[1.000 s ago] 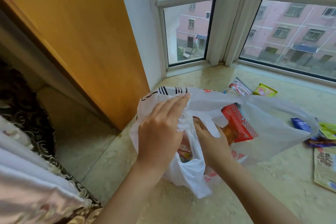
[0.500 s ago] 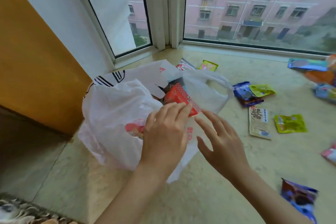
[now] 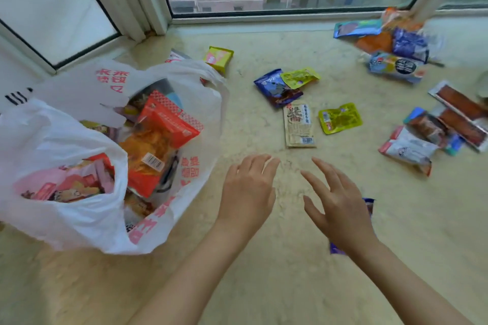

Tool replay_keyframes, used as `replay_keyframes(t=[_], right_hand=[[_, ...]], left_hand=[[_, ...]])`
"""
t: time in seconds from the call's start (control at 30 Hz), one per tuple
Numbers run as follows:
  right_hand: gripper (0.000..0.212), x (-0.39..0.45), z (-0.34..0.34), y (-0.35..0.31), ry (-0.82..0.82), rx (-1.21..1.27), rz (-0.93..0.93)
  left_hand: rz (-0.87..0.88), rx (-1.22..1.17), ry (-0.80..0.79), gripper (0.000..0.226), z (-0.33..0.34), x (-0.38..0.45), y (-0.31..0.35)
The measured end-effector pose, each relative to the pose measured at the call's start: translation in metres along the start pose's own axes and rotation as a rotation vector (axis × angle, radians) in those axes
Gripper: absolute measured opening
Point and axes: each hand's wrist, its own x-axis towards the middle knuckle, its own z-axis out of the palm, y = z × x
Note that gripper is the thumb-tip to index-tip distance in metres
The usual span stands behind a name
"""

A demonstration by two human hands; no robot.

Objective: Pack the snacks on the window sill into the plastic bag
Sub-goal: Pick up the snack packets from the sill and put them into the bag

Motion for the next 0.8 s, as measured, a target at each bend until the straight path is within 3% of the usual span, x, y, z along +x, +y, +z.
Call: replay_keyframes(t=[0.4,0.53,0.7,0.8], right_hand=[[0.046,-0.017,-0.025,0.109,-0.02,-0.031,0.193],[0.046,-0.019,-0.027,0.146,-0.012,-0.035,0.252],[0.051,-0.009,-0.023,0.186,-0.017,-0.041,0.31],[0.054,0.001,-0.018,0.205,-0.029,-0.048,0.321]], left_hand=[[0.015,-0.076,-0.099,0.056,0.061,0.078,0.071],[-0.134,-0.134,-0.104,0.061,0.085,0.114,0.071],[-0.508,-0.304,-0.148,0.066,0.114,0.16,0.067],[-0.576,-0.301,-0.166,0.068,0.126,0.178,0.07]])
